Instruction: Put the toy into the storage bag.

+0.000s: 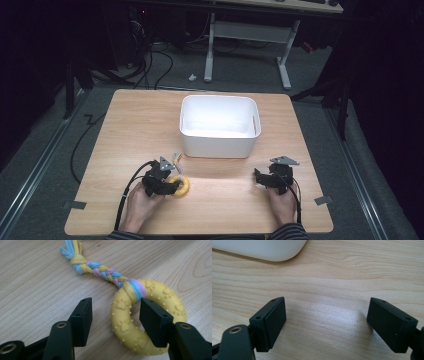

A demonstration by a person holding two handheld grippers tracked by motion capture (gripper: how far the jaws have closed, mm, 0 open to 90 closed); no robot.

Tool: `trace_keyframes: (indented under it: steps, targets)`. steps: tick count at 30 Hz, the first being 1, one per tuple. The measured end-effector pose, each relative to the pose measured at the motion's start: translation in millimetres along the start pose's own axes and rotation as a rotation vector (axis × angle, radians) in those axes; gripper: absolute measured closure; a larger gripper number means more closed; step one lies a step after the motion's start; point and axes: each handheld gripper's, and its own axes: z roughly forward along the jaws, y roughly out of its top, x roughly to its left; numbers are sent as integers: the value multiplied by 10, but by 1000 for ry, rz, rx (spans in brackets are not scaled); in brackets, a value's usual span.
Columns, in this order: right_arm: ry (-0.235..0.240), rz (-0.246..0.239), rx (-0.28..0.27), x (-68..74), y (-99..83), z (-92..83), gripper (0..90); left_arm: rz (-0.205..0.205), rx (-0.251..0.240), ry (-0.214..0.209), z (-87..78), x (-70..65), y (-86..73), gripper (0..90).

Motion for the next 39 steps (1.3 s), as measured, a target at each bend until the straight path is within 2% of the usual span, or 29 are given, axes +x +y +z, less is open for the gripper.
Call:
trace_keyframes:
  steps: [5,15,19,28,30,39]
  targets:
    - [0,-2,0,2,-1,0,158,0,6,-13,7,5,3,482]
    - [1,-1,-2,2,-1,1,158,18,25,-17,12,-28,20,621]
    - [1,-1,-2,2,-1,1,158,27,41,-18,12,-26,42,630]
    - [1,-1,-2,2,-1,1,158,42,39,-15,-4,-21,43,653]
    - [1,-2,-1,2,-1,0,158,35,46,-32,-17,-9,48,659]
    - [2,-1,0,2,0,0,158,42,45,-61,-75,-9,42,663]
